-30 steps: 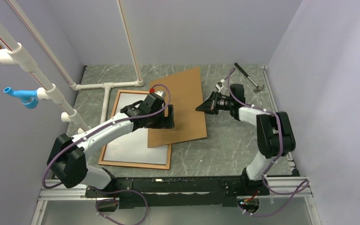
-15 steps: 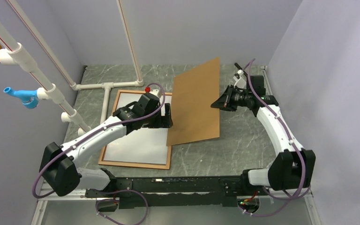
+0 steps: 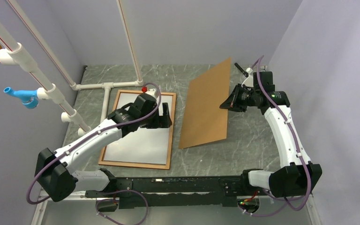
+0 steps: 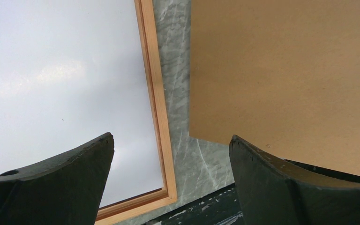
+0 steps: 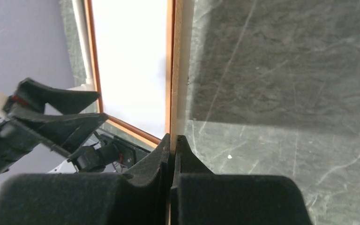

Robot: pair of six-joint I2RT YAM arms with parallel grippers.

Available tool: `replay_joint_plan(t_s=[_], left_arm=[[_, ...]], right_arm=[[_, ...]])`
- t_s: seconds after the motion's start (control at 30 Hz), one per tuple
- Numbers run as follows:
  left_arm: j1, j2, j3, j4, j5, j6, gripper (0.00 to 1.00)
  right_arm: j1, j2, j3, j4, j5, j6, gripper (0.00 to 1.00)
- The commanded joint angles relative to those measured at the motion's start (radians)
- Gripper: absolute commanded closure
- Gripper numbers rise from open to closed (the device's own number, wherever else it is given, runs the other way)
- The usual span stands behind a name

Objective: Put the photo into the frame
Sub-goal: Turn over the photo frame item at the center of the board.

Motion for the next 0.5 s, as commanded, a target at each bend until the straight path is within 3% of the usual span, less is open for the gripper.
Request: replay_joint_plan(t_s=[0.0,0.47], left_arm=[[0.004,-0.077,-0.007,0.03,0.008,-0.018,0.04],[0.004,-0.092,0.006,0.011,0.003,-0.012,0.03]], right_arm=[[0.007,-0.006,0.036,-0.023,0.033,0.013,1.0],[0.138,0.099,0.082,0.029,0.071,0.091,1.0]])
